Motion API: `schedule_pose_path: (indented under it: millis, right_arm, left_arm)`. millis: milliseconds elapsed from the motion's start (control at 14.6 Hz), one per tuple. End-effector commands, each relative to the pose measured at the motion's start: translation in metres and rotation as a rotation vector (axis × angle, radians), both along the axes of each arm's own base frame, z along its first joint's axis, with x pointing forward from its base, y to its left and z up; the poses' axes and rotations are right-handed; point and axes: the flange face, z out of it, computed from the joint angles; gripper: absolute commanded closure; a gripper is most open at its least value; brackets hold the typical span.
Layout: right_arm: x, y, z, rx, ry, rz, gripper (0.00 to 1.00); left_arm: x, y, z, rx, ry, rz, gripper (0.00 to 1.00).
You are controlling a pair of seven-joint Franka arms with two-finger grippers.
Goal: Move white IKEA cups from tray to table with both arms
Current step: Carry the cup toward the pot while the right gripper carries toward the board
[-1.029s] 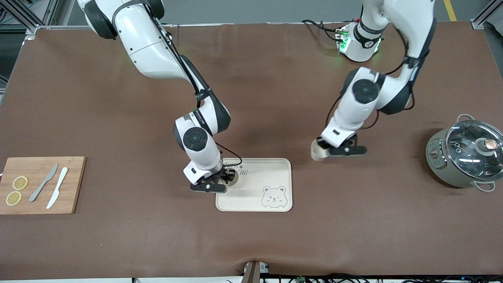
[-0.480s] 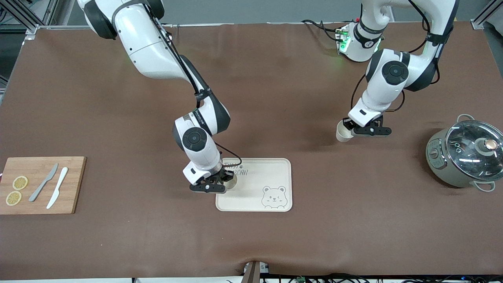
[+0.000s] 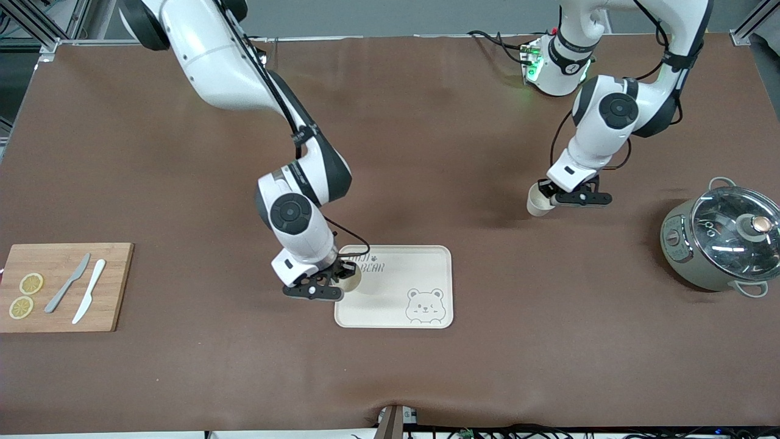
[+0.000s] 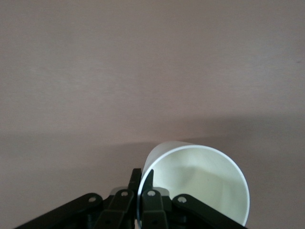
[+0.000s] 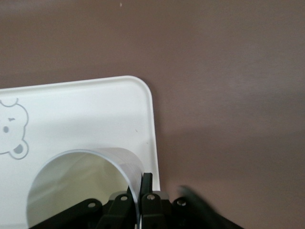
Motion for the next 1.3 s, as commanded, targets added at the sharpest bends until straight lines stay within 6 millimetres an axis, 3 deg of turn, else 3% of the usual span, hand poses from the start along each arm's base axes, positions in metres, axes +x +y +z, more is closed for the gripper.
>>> schedule_pose_path:
  millis: [0,137,343,549,755,892,1029,1235]
  right_arm:
    - [-0.005,-0.042,0.078,0.018,0.059,0.018,1.0]
    - [-0.006,-0.076,0.119,0.062,0.103,0.064,1.0]
    - [-0.004,-0.159,0.16,0.063,0.173,0.147,1.0]
    - [-0.003,-0.247,0.183,0.074,0.22,0.248,1.0]
    - [0.0,-0.326,0.181,0.088,0.234,0.327,1.0]
    - [0.003,-0.365,0.175,0.093,0.222,0.384,1.0]
    - [0.005,-0.384,0.166,0.055,0.21,0.41,1.0]
    - [0.007,-0.392,0.124,0.01,0.181,0.412,1.0]
  left_arm:
    - [-0.003,0.019,0.004,-0.011,-0.019,-0.015,1.0]
    - [0.0,0.026,-0.001,-0.042,-0.01,-0.025,1.0]
    - [0.004,0.032,-0.009,-0.084,-0.016,-0.023,1.0]
    - [0.007,0.031,-0.013,-0.09,-0.02,-0.017,1.0]
    - [0.01,0.031,-0.023,-0.091,-0.032,-0.018,1.0]
    - [0.014,0.031,-0.029,-0.091,-0.043,-0.016,1.0]
    - [0.016,0.03,-0.032,-0.092,-0.046,-0.016,1.0]
    - [0.017,0.03,-0.033,-0.091,-0.049,-0.022,1.0]
